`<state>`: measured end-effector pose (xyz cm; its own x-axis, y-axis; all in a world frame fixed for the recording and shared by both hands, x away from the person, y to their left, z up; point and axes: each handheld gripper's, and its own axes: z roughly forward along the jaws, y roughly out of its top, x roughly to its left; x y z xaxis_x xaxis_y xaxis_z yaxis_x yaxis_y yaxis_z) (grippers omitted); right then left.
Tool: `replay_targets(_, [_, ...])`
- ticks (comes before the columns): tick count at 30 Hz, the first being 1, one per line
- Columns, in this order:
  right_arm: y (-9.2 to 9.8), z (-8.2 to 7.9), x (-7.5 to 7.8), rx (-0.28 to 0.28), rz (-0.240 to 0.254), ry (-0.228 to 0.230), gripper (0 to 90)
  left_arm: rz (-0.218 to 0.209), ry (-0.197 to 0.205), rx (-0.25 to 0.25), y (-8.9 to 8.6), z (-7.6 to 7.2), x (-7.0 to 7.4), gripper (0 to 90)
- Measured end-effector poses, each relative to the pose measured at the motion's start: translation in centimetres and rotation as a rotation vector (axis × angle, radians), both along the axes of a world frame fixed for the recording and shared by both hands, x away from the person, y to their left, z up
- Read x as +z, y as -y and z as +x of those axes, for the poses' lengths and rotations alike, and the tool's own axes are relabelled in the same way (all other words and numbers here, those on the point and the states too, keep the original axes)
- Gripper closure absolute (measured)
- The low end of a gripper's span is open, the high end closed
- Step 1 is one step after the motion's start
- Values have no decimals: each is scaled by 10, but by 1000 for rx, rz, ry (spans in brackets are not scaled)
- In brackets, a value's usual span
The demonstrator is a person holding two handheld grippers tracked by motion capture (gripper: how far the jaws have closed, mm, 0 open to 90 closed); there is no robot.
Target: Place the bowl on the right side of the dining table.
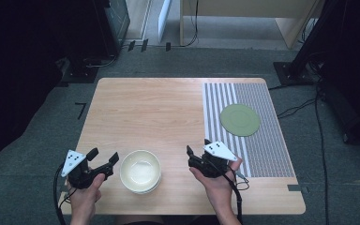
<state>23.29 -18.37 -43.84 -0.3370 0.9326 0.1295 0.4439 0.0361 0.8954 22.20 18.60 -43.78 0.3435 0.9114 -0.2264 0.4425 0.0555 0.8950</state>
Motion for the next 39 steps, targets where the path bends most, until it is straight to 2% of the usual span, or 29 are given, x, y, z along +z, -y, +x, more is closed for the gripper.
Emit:
replay_targets(3, [-8,-1,1,37,24,2,396,-7,2,-10,2,-1,1,160])
replay_targets(5, [-12,-1,2,59,38,7,427,-10,12,-24,3,-2,3,255])
replay_targets(8, [-16,-2,2,83,51,8,451,-18,15,-44,4,-2,3,272])
replay_targets(9, [-21,-2,2,100,63,7,463,-25,15,-65,5,-3,4,329])
replay_targets(17, [-35,-3,3,127,72,4,479,-18,11,-95,11,-4,7,336])
replay_targets(20, [-39,-3,2,133,69,-3,479,-21,11,-105,14,-4,7,287])
replay_targets(24, [-47,-2,2,144,76,-8,493,-20,13,-130,17,-5,8,305])
replay_targets(31, [-58,-2,4,174,74,-7,508,17,18,-192,26,-7,7,423])
replay_targets(32, [-60,-2,4,176,75,-9,515,42,6,-207,29,-7,5,444])
replay_targets(33, [-60,-2,4,176,75,-9,515,42,6,-207,29,-7,5,461])
replay_targets(35, [-64,-2,1,194,81,-19,535,69,-8,-213,33,-6,4,484])
replay_targets(36, [-66,-2,0,206,84,-23,542,91,-28,-209,36,-5,2,502])
replay_targets(39, [-70,-2,-1,230,88,-31,566,110,-48,-212,38,-4,0,541])
